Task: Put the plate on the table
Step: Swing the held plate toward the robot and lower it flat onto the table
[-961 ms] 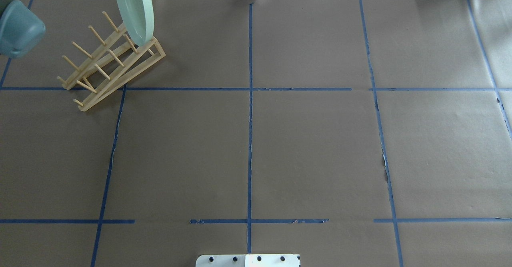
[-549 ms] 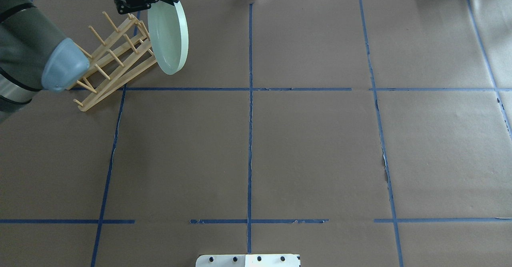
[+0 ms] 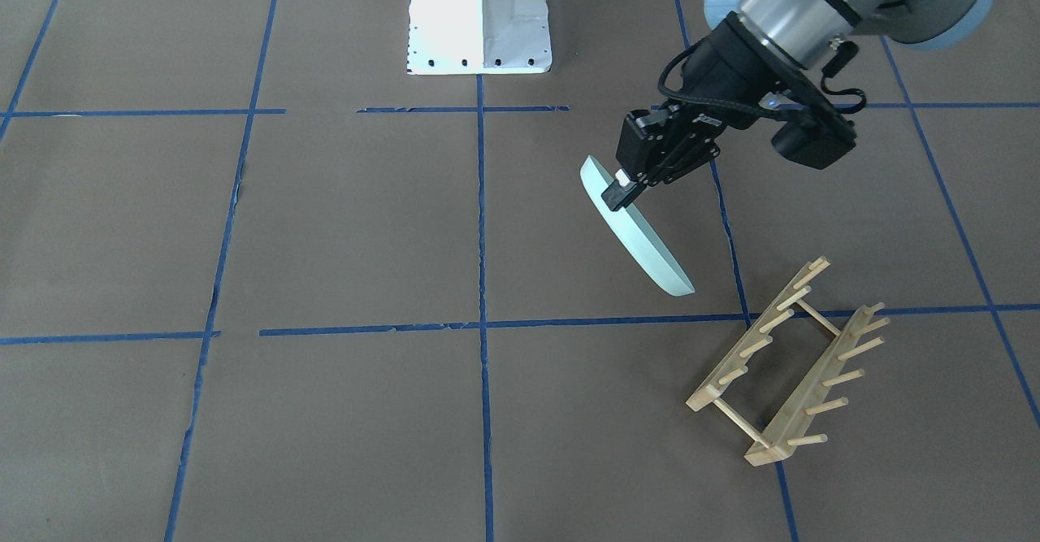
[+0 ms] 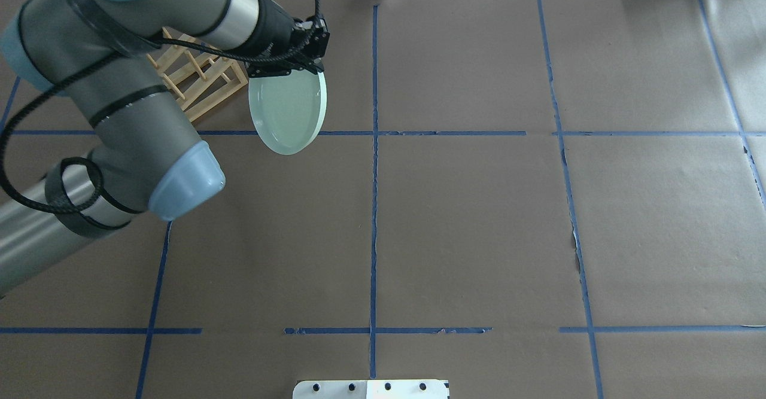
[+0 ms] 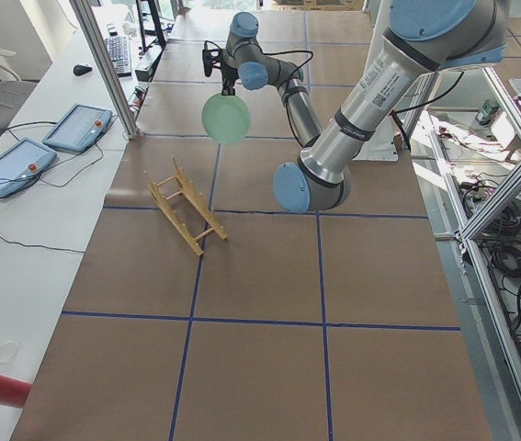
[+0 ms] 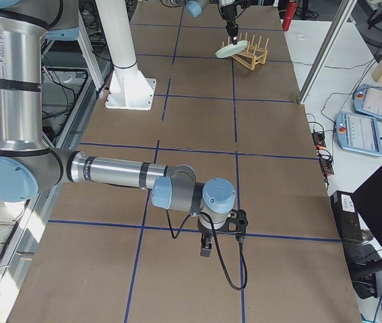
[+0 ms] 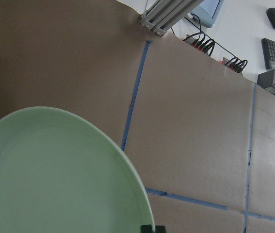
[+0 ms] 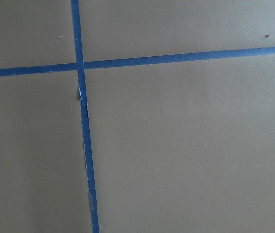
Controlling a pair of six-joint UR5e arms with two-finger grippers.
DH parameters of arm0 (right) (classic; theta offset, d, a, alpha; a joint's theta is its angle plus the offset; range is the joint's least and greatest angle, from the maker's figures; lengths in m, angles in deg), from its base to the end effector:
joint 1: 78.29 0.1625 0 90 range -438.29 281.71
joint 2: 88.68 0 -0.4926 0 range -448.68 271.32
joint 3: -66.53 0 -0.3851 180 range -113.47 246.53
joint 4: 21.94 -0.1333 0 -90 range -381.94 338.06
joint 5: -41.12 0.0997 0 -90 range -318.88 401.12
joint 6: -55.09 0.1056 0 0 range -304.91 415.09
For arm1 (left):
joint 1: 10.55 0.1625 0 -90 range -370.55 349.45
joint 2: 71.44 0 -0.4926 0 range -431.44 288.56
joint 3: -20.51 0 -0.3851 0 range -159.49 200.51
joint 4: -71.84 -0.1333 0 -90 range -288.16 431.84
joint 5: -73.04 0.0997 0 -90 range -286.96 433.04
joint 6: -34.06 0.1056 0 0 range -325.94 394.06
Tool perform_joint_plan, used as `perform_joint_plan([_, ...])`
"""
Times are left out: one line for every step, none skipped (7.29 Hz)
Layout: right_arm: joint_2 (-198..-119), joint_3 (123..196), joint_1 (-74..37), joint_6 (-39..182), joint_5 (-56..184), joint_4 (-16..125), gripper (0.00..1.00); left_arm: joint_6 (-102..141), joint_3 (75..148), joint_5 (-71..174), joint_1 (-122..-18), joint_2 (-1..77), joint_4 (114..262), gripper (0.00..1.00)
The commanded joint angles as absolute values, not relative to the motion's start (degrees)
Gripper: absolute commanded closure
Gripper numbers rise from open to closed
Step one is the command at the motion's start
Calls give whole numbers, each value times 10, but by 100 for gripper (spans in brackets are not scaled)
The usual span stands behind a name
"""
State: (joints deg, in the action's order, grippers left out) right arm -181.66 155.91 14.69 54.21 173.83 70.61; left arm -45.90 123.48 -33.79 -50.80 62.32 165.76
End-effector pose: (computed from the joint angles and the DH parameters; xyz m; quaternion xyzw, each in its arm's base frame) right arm 0.0850 -0.4457 0.7664 -0.0377 -0.3651 0.0366 0.9295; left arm 0.4594 -0.5235 0.1589 0.0979 0.5058 -0.1512 0.8436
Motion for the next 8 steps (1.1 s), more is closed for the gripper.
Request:
perform_joint_plan([-1817,1559,147,542,1738,706,0,-372,1225,-273,-442,639,1561,100])
perform_joint_plan([-1817,1559,147,542,1738,706,0,-333,1203,-213,-410,645,1531,100])
perform_joint_plan([-1817,1559,147,542,1738,706,0,-292,1177,-187,-394,653,1513,100])
perform_joint_plan([-1817,1559,147,542,1738,706,0,-256,1171,-185,-394,649,1513,100])
perform_joint_plan([-1817,1559,147,542,1738,706,0,-218,1161,-185,-393,649,1508,100])
perform_joint_plan([-1817,1559,147,542,1738,706,0,-198,1161,-185,-393,647,1496,100])
perform_joint_plan([-1817,1559,147,542,1738,706,0,-176,1165,-185,-393,644,1486,100])
perform_joint_plan([-1817,1559,147,542,1738,706,0,-159,1170,-187,-394,645,1468,76])
